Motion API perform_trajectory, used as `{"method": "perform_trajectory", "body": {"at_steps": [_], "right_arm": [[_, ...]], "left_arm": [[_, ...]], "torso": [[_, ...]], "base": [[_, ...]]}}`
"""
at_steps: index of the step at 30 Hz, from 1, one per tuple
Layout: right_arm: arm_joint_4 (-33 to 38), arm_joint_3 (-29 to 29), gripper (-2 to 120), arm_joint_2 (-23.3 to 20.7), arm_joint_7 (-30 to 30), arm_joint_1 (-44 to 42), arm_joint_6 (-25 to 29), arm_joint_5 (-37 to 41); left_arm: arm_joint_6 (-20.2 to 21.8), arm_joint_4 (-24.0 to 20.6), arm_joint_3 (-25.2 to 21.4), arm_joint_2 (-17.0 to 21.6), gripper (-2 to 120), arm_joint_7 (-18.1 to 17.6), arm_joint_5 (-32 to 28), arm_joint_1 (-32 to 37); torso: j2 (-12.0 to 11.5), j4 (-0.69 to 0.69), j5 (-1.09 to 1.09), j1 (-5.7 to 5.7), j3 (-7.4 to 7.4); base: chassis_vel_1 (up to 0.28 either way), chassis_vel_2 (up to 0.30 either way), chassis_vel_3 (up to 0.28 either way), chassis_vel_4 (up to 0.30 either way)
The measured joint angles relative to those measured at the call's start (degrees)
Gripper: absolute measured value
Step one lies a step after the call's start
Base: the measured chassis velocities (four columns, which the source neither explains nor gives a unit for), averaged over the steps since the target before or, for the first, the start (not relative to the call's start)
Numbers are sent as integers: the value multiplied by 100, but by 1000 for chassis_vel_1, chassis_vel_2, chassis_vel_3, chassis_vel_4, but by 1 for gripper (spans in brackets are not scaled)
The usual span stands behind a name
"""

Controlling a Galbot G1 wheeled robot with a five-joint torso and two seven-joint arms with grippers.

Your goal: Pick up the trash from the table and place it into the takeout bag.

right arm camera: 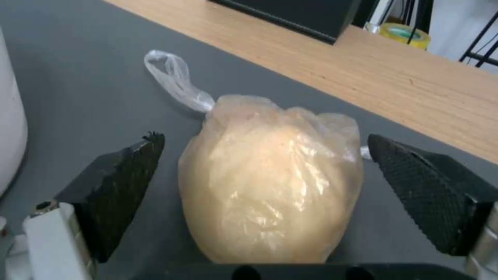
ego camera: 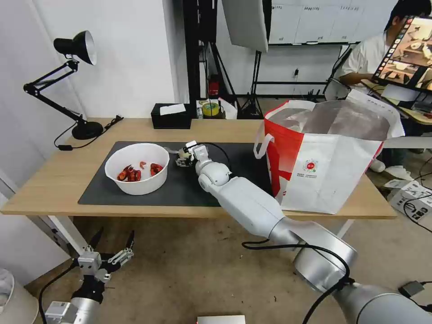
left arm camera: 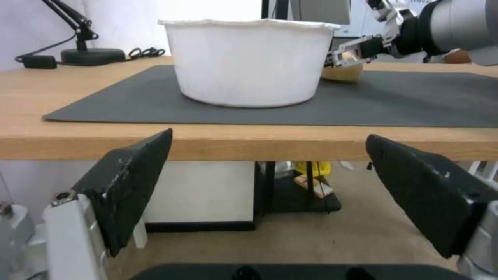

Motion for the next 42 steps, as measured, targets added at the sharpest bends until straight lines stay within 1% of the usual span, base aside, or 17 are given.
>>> {"method": "perform_trajectory", "body": {"at_steps": [11, 21, 24, 26, 28, 29, 30, 31, 32, 35, 36, 37, 40, 41, 42], "right_arm": [[-15, -25, 100, -5, 9, 0, -110, -5], [-13, -26, 100, -7, 135, -34, -228, -2], [-59, -23, 97, -8, 117, -42, -232, -4], [-87, -13, 88, -8, 71, -47, -209, -7], [-91, -12, 86, -8, 64, -47, -204, -8], [-110, -9, 78, -8, 31, -47, -175, -20], [-135, -7, 73, -9, -3, -47, -129, -46], [-149, -7, 70, -10, -17, -47, -106, -66], [-149, -7, 70, -10, -17, -47, -106, -66], [-187, -7, 56, -11, -51, -48, -57, -124], [-191, -7, 49, -11, -61, -48, -50, -141], [-191, -7, 49, -11, -61, -48, -50, -141], [-194, -8, 36, -12, -70, -49, -33, -173], [-194, -8, 36, -12, -70, -49, -33, -173], [-191, -9, 31, -12, -70, -49, -28, -178]], "left_arm": [[-6, -41, -15, -43, 100, 5, 0, 16], [-6, -52, -24, -52, 100, 31, -15, 46], [-6, -64, -25, -52, 100, 31, -18, 44], [-6, -66, -29, -52, 100, 31, -19, 43], [-7, -66, -29, -52, 100, 31, -19, 43], [-6, -67, -32, -52, 100, 31, -19, 44], [-6, -67, -33, -51, 100, 31, -20, 44], [-6, -68, -33, -51, 100, 31, -21, 44], [-6, -68, -33, -51, 100, 31, -21, 44], [-6, -74, -30, -58, 100, 31, -21, 45], [-6, -74, -28, -62, 100, 31, -21, 45], [-6, -74, -28, -62, 100, 31, -21, 45], [-9, -81, -26, -67, 100, 30, -21, 50], [-9, -81, -26, -67, 100, 30, -21, 50], [-9, -85, -26, -67, 100, 31, -20, 50]], "torso": [[0, 0, 0, 0, 0], [0, 0, 0, 0, 0], [0, 0, 0, 0, 0], [0, 0, 0, 0, 0], [0, 0, 0, 0, 0], [0, 0, 0, 0, 0], [0, 0, 0, 0, 0], [0, 0, 0, 0, 0], [0, 0, 0, 0, 0], [0, 0, 0, 0, 0], [0, 0, 0, 0, 0], [0, 0, 0, 0, 0], [0, 0, 0, 0, 0], [0, 0, 0, 0, 0], [0, 0, 0, 0, 0]], "base": [[0, 0, 0, 0], [0, 0, 0, 0], [0, 0, 0, 0], [0, 0, 0, 0], [0, 0, 0, 0], [0, 0, 0, 0], [0, 0, 0, 0], [0, 0, 0, 0], [0, 0, 0, 0], [0, 0, 0, 0], [0, 0, 0, 0], [0, 0, 0, 0], [0, 0, 0, 0], [0, 0, 0, 0], [0, 0, 0, 0]]}}
